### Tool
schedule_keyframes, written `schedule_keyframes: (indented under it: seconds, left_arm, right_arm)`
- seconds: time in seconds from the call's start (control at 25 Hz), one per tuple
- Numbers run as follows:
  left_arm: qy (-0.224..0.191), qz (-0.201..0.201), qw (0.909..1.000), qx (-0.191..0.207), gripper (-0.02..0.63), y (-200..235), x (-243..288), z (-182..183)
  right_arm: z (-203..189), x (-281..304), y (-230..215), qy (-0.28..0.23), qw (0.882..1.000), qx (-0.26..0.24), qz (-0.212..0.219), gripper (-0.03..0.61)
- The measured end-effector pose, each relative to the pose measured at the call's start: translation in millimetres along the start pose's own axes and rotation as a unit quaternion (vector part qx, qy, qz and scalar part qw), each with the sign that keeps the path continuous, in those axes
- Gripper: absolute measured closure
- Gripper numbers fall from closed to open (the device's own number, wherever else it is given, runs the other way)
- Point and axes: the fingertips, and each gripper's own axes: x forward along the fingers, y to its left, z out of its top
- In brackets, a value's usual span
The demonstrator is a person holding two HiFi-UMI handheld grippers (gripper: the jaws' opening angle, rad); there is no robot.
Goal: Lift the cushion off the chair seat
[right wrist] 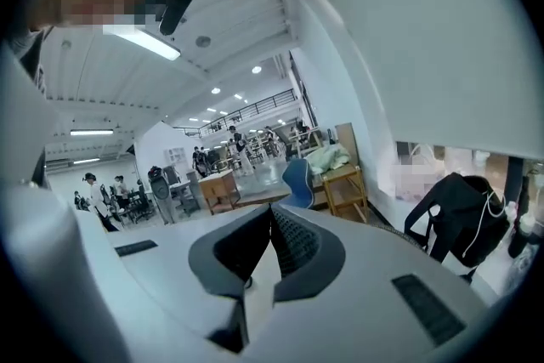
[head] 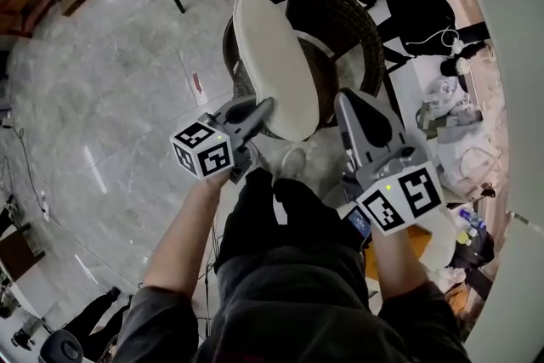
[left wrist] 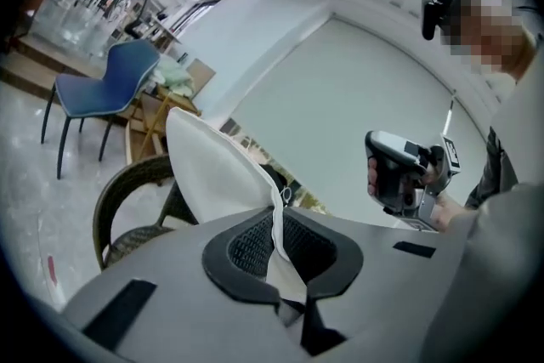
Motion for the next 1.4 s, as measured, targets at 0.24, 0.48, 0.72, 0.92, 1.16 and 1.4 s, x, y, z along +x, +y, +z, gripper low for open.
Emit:
schedule_keyframes:
  seconds: [0.24,0.48,0.72,0.92,1.16,1.4]
  left_arm:
    - [-0.035,-0.025,0.9954,0.086,0.588,-60.9,9.7,97.7]
    - [-0.062,-0.060,0.9850,0.149,0.588,-124.6,7.5,176.6]
    - [-0.086,-0.108,0.9702,0.199,0.588,-182.8,-2.9,241.7]
    - [-0.103,-0.148,0.9544,0.238,0.588,-233.4,-17.8,280.3]
    - [-0.116,-0.189,0.9334,0.282,0.588,-278.6,-38.5,305.6]
    - [-0.124,-0.209,0.9227,0.299,0.588,-304.7,-55.0,311.6]
  right_arm:
    - [72.3,-21.8,-5.2,-0.056,0.998,-0.020,-0.019,0.569]
    - [134.8,-47.8,-2.1,-0.103,0.993,-0.039,-0.043,0.569]
    - [196.5,-71.0,10.6,-0.154,0.982,-0.074,-0.077,0.569]
    - [235.6,-94.0,24.2,-0.192,0.971,-0.098,-0.102,0.569]
    - [255.0,-122.3,44.2,-0.218,0.959,-0.128,-0.125,0.569]
    - [257.4,-144.9,52.2,-0.232,0.954,-0.132,-0.136,0.569]
